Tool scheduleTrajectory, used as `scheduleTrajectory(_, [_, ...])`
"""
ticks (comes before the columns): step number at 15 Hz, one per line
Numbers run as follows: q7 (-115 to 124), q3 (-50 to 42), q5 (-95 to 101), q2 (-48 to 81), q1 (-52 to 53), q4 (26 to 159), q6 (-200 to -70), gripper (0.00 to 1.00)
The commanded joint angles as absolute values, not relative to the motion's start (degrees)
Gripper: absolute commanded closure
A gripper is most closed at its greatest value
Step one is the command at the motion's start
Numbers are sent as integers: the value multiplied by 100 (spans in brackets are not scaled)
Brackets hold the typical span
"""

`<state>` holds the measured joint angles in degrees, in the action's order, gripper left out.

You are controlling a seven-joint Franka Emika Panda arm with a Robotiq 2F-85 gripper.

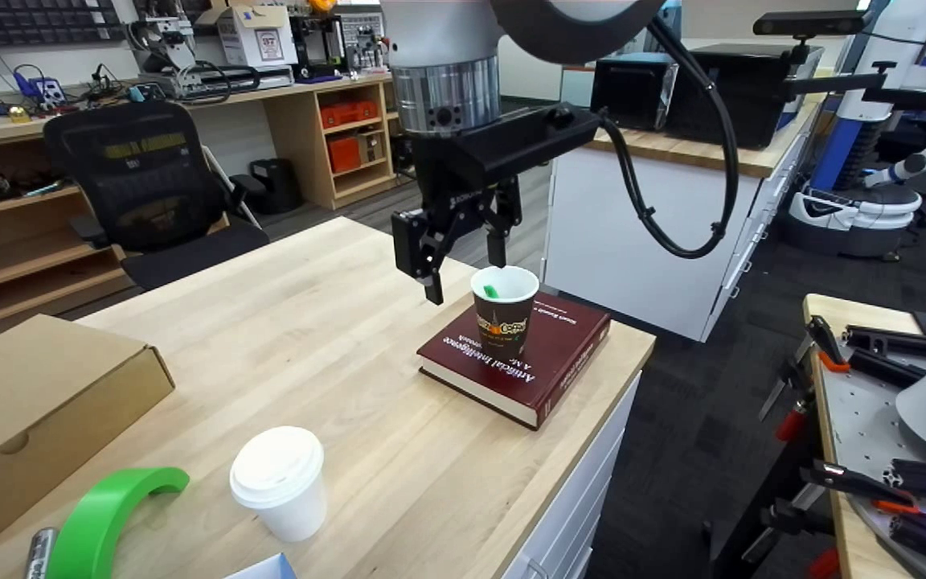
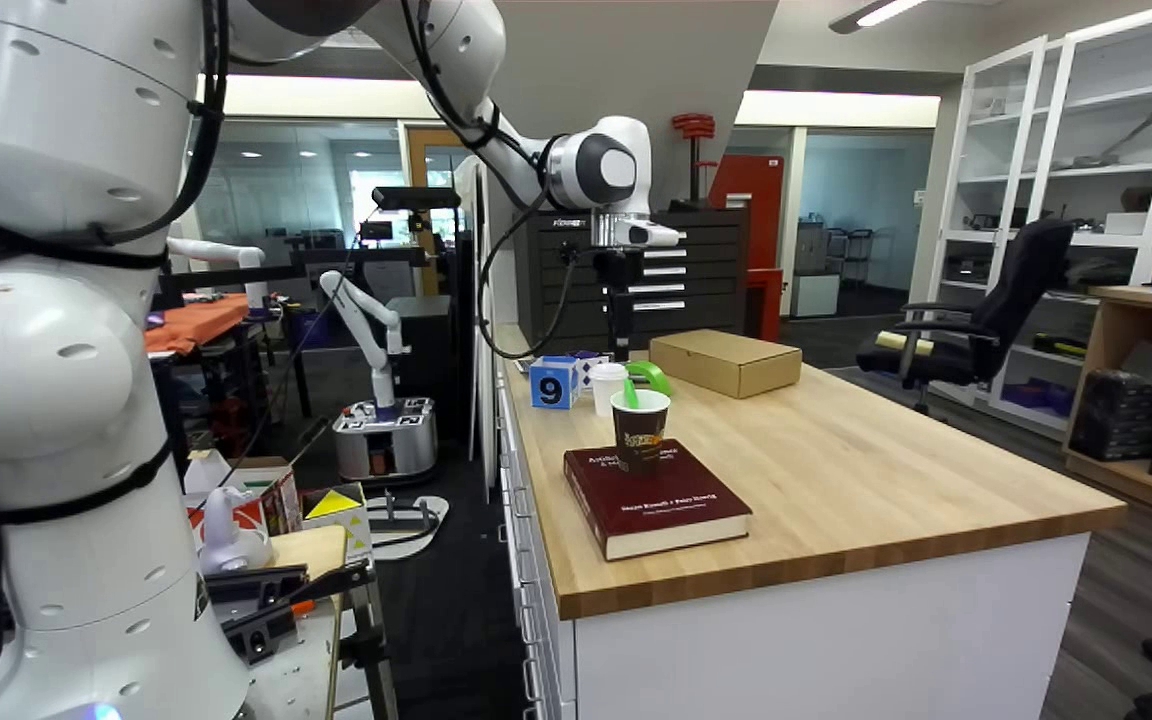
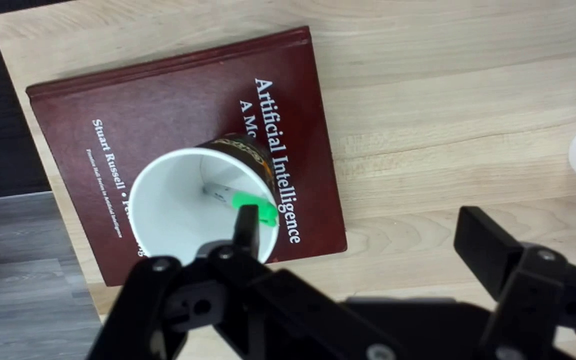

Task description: Take the green pen out of the brown coffee cup

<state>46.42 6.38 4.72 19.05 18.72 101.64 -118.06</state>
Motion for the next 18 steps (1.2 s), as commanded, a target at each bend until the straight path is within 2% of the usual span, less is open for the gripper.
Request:
scheduleTrajectory(1, [4865,627,324,1456,1734,10898,-12219,0])
scheduleTrajectory(12, [4687,618,67,1533,1452,11414,-13221,0])
scheduleTrajectory(18, [4712,609,96,1436,1437,11513,-13284,0])
